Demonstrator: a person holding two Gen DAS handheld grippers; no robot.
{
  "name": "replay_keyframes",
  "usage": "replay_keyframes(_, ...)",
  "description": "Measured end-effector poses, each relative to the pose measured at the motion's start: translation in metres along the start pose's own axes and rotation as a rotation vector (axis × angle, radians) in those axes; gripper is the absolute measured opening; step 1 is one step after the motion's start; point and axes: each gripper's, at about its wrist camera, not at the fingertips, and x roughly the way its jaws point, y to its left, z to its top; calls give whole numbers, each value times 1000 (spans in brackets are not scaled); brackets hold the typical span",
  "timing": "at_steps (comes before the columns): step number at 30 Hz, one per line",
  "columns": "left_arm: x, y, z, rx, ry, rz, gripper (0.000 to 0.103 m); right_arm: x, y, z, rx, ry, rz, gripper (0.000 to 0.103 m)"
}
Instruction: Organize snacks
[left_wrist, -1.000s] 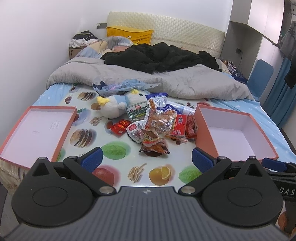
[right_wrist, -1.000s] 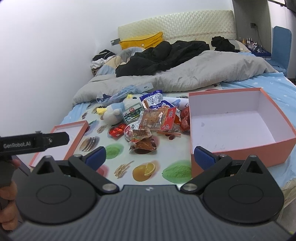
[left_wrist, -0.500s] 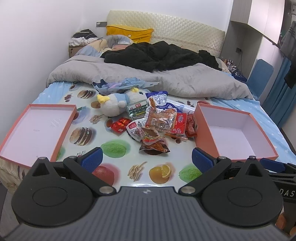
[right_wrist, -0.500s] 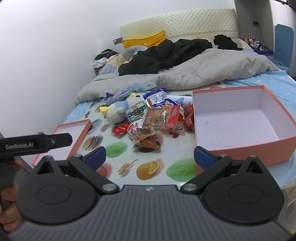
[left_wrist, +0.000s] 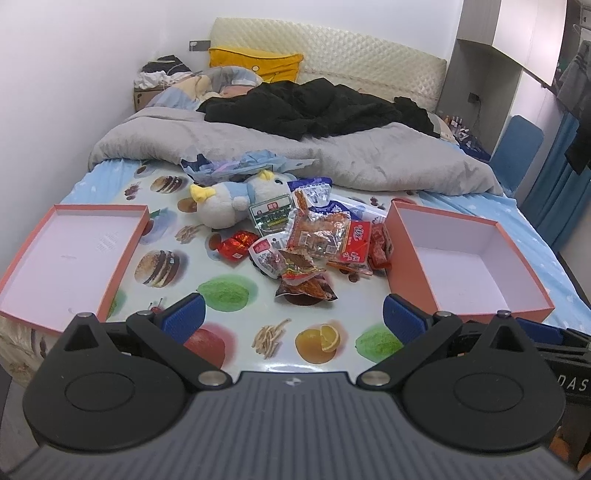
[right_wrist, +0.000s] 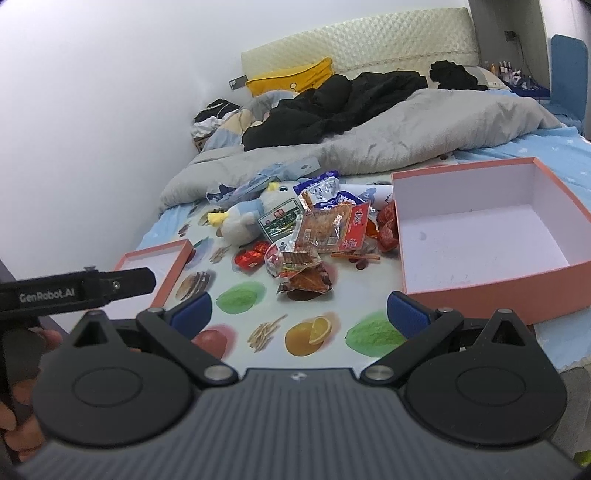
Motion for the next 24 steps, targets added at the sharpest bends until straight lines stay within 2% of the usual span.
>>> replay_keyframes(5, 12, -2, -2, 11, 23, -10, 103, 3, 0, -2, 1, 7, 0, 102)
replay_keyframes(14, 35, 6, -4, -5, 59, -8, 103, 10, 0, -6, -46, -37, -28, 103)
replay_keyframes(19, 55, 11, -5, -12, 84, -13, 103, 20, -6, -5, 4, -5, 26, 103)
replay_keyframes(24, 76, 15, -6, -28, 99, -19, 103, 36, -8, 2, 25, 26, 36, 102)
